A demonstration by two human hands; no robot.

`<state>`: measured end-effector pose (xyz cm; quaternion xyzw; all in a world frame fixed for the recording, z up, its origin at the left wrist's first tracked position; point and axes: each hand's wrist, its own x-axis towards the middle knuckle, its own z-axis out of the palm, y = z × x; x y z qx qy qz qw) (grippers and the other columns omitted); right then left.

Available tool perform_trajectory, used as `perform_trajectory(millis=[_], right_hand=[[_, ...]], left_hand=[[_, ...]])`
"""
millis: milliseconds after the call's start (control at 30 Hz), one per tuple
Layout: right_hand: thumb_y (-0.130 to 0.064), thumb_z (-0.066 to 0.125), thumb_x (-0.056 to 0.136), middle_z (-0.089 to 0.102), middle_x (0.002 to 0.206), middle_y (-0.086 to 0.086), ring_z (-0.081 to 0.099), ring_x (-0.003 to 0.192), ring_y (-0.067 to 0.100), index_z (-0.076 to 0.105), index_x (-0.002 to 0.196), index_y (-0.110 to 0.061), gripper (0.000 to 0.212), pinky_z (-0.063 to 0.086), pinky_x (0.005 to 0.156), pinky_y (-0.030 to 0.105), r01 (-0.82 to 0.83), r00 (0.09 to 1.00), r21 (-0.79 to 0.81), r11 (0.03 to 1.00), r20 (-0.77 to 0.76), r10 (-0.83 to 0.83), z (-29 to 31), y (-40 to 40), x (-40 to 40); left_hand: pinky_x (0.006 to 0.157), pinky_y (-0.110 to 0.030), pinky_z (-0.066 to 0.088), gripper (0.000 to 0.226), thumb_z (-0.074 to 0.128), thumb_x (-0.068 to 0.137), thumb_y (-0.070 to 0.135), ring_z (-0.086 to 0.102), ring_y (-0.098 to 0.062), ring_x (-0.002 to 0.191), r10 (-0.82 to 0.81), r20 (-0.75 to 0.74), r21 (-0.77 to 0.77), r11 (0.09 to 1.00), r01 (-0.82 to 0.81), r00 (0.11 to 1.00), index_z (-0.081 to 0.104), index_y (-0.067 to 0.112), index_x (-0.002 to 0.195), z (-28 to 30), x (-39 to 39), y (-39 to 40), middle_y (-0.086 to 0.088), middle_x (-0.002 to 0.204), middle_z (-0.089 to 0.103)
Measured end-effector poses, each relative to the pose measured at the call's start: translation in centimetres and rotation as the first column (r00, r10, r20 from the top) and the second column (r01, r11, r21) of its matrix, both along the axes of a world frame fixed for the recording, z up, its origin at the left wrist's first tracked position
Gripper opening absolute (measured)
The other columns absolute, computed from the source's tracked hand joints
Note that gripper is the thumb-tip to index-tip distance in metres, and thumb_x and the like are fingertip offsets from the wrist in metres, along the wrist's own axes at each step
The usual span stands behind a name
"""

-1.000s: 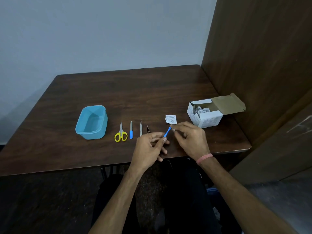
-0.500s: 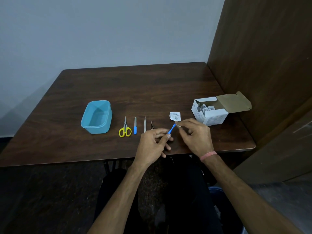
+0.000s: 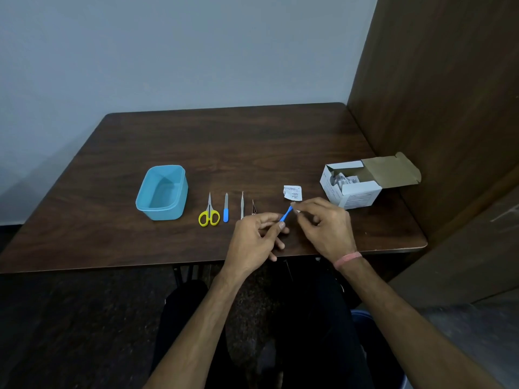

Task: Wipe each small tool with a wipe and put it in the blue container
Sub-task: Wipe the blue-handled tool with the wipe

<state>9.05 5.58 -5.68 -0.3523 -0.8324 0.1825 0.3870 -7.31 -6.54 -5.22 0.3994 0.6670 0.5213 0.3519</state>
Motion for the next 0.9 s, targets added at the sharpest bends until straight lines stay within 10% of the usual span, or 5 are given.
perform_trajectory(millis=[167, 900], right_hand=[[-0.013, 0.086, 0.092, 0.058, 0.078, -0.028, 0.055, 0.062, 0.007, 0.087, 0.108, -0.025, 0.02, 0.041, 0.066, 0.006, 0.147, 0.984, -0.067, 0.987, -0.09, -0.153, 0.57, 0.36, -0.03], [-0.018, 0.087, 0.094, 0.066, 0.089, -0.024, 0.052, 0.058, 0.005, 0.087, 0.107, -0.025, 0.015, 0.04, 0.063, 0.008, 0.093, 0.994, -0.018, 0.996, -0.063, -0.094, 0.49, -0.01, -0.19]], left_hand=[[0.047, -0.031, 0.061, 0.026, 0.072, 0.11, 0.015, 0.079, -0.017, 0.07, 0.001, 0.006, 0.009, 1.0, -0.001, 1.0, 0.077, 0.01, 0.135, -0.01, 0.08, -0.05, 0.003, 0.102, 0.086], [0.045, -0.028, 0.059, 0.025, 0.067, 0.113, 0.017, 0.077, -0.014, 0.067, 0.008, 0.002, 0.01, 1.0, -0.008, 1.0, 0.077, 0.012, 0.136, 0.05, 0.26, 0.02, 0.003, 0.1, 0.085]])
